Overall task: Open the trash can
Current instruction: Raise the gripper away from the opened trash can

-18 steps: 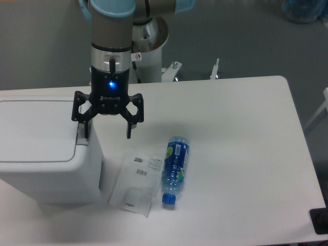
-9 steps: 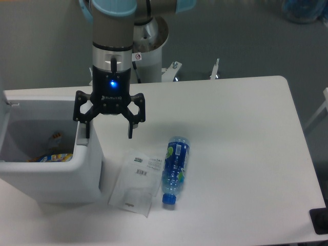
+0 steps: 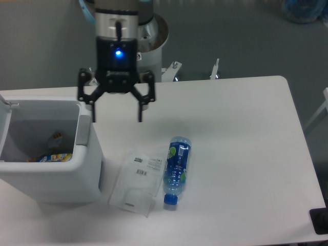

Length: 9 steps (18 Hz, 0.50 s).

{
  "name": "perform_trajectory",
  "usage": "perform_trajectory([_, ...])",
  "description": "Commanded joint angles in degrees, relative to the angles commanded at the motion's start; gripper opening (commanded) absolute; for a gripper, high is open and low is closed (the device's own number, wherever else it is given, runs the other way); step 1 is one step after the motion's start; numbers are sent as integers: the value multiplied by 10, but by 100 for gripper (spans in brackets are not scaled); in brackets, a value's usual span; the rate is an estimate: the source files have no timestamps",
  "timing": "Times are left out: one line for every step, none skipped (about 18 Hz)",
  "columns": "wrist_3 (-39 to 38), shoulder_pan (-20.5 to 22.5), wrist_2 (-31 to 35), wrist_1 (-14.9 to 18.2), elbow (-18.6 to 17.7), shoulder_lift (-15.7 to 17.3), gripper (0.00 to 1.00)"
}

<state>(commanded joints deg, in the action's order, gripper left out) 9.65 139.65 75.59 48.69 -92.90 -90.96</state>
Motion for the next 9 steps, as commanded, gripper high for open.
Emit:
perform_trajectory([13,12,2,2,-3,-3,100])
perform_trajectory([24,25,12,3,-10,-11,100])
perform_trajectory([37,36,25,2,-19,-15,100])
perform_trajectory([62,48,35,3,-21,-17,100])
perform_trajectory([97,58,41,4,-23,-18,100])
perform_trajectory([133,65,46,4,-25,-25,100])
perform_trajectory([158,71,53,5,-29,-33,100])
perform_trajectory([177,78,62,4,-36,-34,100])
perform_trajectory([191,87,67,4,-42,-35,100])
